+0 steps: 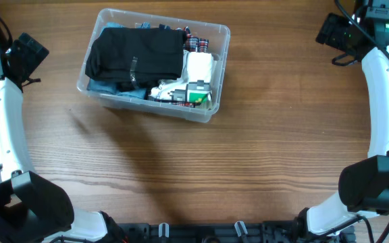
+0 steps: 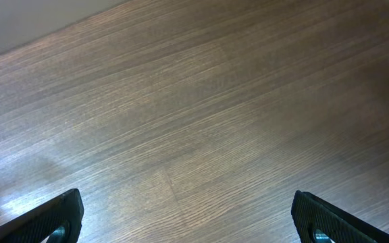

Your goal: Pack container

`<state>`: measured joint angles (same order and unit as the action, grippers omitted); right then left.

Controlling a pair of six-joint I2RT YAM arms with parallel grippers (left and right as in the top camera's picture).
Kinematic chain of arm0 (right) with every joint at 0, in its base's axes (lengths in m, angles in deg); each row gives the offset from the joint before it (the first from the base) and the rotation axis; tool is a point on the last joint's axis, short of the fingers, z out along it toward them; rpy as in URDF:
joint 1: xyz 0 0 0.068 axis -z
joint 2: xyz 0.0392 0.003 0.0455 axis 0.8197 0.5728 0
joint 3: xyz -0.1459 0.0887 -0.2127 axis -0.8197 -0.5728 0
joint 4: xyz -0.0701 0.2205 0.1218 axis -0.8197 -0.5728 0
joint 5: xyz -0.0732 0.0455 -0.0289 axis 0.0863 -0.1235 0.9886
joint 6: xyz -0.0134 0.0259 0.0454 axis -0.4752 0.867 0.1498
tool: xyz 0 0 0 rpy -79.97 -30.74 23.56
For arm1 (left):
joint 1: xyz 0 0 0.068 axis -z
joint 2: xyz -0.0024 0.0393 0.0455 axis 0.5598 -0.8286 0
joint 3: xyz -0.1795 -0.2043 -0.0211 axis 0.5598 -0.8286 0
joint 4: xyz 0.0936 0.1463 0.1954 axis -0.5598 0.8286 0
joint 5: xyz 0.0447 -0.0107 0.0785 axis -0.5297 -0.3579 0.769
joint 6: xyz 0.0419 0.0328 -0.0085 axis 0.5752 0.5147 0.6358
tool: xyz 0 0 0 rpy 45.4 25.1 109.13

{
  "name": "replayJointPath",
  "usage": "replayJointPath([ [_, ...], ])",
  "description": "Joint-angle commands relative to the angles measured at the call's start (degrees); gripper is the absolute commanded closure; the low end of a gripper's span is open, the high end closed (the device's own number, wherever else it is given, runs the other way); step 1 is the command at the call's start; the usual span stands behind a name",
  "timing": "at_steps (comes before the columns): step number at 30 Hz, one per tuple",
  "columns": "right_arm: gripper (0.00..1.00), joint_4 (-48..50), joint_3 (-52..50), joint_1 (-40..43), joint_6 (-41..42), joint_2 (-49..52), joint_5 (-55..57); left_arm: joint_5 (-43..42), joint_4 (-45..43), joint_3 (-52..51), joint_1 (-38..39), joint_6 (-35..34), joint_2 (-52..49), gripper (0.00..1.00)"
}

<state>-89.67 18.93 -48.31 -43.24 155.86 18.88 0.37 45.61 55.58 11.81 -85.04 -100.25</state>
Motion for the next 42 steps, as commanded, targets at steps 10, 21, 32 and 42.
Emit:
replayJointPath([
  [10,0.0,0.15,0.0,-17.18,0.35,-11.61,0.79,0.57,-0.15,0.09,-0.15,-0.11,0.13,0.0],
  [21,0.0,0.76,0.0,-52.61,-0.94,-28.3,0.28,0.59,-0.15,0.09,-0.15,-0.11,0.13,0.0],
  [32,0.0,23.12,-43.74,-39.3,19.8,-62.93,-0.81,0.59,-0.15,0.09,-0.15,-0.11,0.13,0.0],
  [42,0.0,73.99,-98.14,-30.49,7.23,-95.67,-6.82,0.59,-0.15,0.09,-0.15,-0.13,0.13,0.0],
])
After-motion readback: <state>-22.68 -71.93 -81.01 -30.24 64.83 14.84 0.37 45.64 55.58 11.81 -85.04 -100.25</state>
